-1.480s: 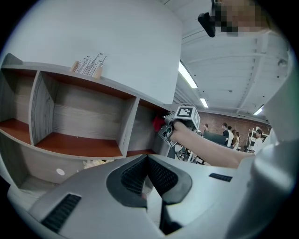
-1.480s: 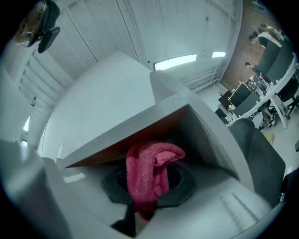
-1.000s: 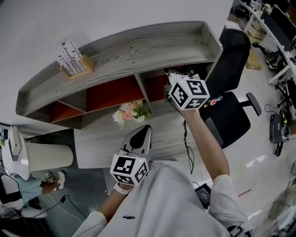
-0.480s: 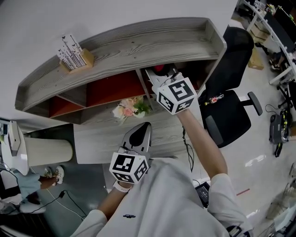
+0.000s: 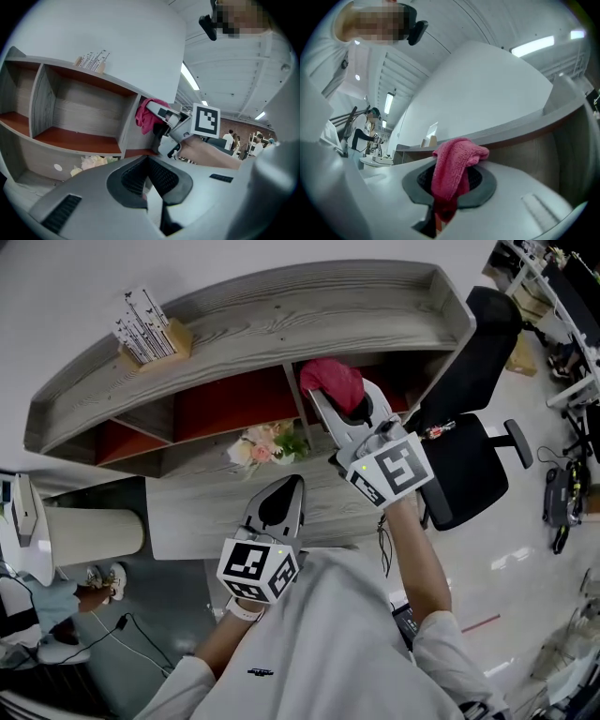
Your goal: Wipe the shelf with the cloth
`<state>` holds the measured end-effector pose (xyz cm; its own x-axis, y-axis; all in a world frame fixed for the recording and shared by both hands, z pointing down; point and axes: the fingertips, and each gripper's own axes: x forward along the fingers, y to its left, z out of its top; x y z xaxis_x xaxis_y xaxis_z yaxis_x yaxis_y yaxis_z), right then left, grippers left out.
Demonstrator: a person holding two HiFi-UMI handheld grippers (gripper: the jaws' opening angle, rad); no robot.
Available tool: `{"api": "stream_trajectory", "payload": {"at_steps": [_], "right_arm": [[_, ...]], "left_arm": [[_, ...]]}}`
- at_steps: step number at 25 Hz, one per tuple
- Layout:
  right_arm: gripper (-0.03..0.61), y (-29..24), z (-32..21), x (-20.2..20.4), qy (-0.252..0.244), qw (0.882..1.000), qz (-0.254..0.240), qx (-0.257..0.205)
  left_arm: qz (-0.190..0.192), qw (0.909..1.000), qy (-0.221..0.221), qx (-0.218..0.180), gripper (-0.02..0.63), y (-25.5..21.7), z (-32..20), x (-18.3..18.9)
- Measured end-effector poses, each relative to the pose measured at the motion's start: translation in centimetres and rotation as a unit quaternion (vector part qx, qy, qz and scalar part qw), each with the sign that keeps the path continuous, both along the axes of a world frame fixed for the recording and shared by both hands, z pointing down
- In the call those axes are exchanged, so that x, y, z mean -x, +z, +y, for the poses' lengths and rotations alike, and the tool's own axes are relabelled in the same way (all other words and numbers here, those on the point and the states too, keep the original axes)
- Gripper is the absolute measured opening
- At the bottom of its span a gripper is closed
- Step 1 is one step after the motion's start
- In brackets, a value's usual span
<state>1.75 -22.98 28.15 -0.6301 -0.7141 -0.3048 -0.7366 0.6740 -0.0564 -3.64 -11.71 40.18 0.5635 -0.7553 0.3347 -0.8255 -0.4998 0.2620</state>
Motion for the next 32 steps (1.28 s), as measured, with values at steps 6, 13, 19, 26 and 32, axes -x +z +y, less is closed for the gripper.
{"api": "stream_trajectory", "payload": {"at_steps": [6, 13, 19, 26, 32], "right_arm": [[0.051, -1.1, 3.9, -2.2, 0.022, 1.000, -0.011, -0.003], [0.051, 0.1, 10.2, -6.8, 0.055, 0.998, 0.012, 0.034], [0.051, 3.9, 14.3, -9.8, 0.102, 0.991, 0.021, 0.086], [0.051, 6.2, 15.2, -9.2, 0.126, 0.985, 0.008, 0.114], [0.051, 7.3, 15.1, -6.7, 0.081, 0.987, 0.041, 0.129]], "left_arm": [[0.008, 1.0000, -0.001, -0.001, 0.006, 0.1, 0.0, 0.5], [0.023, 0.9989, -0.008, -0.039, 0.006, -1.5, -0.1, 1.9], [0.014, 0.9979, -0.002, -0.064, 0.006, -2.1, -0.1, 2.7], [-0.001, 0.9975, -0.010, -0.069, 0.006, -1.7, 1.1, 3.3], [0.000, 0.9977, -0.010, -0.067, 0.006, -1.5, 1.8, 3.7]]}}
